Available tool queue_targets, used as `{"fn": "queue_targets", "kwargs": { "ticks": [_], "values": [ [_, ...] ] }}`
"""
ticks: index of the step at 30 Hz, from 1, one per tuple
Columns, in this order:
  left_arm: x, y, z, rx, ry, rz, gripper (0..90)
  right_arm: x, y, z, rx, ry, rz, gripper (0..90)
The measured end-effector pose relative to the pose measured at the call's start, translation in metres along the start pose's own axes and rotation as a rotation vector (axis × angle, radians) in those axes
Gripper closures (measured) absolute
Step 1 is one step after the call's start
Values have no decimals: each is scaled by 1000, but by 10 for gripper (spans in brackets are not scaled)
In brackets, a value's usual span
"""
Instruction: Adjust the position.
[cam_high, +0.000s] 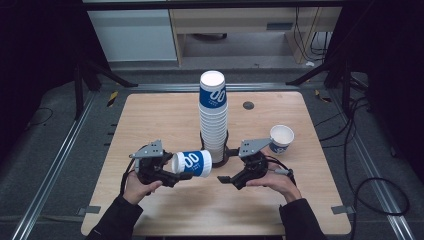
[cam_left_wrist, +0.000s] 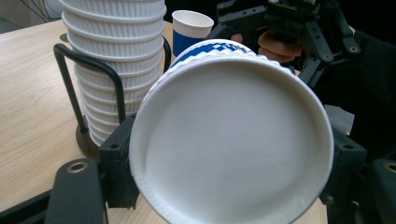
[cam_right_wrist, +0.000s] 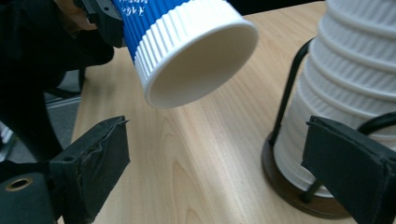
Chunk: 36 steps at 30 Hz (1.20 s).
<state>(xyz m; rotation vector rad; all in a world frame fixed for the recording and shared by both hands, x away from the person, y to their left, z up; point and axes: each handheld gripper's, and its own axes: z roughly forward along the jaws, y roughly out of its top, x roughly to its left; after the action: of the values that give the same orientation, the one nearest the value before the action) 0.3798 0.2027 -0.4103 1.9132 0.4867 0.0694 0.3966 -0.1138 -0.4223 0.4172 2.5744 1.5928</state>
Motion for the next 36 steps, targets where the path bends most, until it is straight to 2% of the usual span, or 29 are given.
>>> {"fn": "queue_targets", "kwargs": {
  "ticks": [9, 18, 25, 36],
  "values": [
    [-6, 1, 4, -11, -11, 17, 246, 6, 1, 12, 3, 53, -2, 71],
    [-13, 3, 7, -19, -76, 42, 248, 11, 4, 18, -31, 114, -2, 69],
    [-19, 4, 12, -2, -119, 66, 249, 13, 3, 22, -33, 151, -3, 67],
    [-25, 3, 17, 24, -158, 91, 251, 16, 2, 27, -30, 217, -9, 78]
  ]
}}
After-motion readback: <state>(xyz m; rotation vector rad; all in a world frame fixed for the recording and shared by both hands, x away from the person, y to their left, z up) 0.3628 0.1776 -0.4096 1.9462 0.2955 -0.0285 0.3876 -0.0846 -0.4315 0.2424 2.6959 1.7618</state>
